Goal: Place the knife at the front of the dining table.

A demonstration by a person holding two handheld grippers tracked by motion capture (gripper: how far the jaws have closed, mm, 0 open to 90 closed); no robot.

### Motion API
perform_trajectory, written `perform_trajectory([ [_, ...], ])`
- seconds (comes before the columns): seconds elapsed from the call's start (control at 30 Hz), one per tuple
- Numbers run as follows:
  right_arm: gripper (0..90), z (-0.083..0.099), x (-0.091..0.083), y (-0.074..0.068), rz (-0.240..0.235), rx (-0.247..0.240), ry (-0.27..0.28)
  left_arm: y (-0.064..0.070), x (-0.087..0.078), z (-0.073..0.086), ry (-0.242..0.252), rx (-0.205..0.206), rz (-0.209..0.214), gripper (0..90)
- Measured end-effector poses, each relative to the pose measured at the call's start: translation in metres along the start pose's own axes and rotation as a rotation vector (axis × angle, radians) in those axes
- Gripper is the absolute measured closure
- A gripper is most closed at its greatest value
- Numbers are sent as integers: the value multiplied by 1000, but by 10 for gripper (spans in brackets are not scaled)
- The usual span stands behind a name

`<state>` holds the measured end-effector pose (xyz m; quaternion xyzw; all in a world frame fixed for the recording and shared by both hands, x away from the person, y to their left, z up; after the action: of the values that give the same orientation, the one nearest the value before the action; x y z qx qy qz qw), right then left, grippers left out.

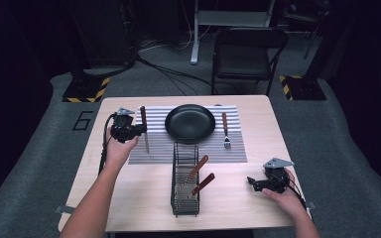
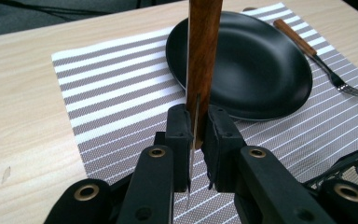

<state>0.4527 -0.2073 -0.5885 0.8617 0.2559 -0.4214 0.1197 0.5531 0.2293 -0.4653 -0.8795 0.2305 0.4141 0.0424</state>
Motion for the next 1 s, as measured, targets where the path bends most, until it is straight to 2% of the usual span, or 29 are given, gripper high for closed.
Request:
perform_trajectory([
  [0.1, 99, 0, 0, 0, 0, 0, 0, -2, 3, 3, -15, -17, 2, 810],
  [0.27, 98, 0, 0, 0, -1, 0, 1, -6, 6, 2, -7, -52, 10, 811],
  [0.5, 98, 0, 0, 0, 0, -1, 0, -9, 16, -2, -2, -67, 18, 811],
  [0.8, 98, 0, 0, 0, -1, 0, 1, -22, 38, -9, 46, -159, 47, 811],
  [0.83, 98, 0, 0, 0, -1, 0, 1, -22, 38, -9, 46, -159, 47, 811],
  [1.0, 98, 0, 0, 0, 0, -1, 0, -28, 48, -9, 53, -211, 56, 811],
])
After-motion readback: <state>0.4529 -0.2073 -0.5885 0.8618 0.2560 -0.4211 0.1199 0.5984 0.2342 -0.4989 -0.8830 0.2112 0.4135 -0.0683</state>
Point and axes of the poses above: each handheld gripper's, and its own axes: x roughly forward along the jaws, z roughly out of its underside, y roughly to its right, the point moved 9 cm from there along x, roughly forward along the jaws, and after that the axes turned 9 degrees about -y, right-handed, at the moved point
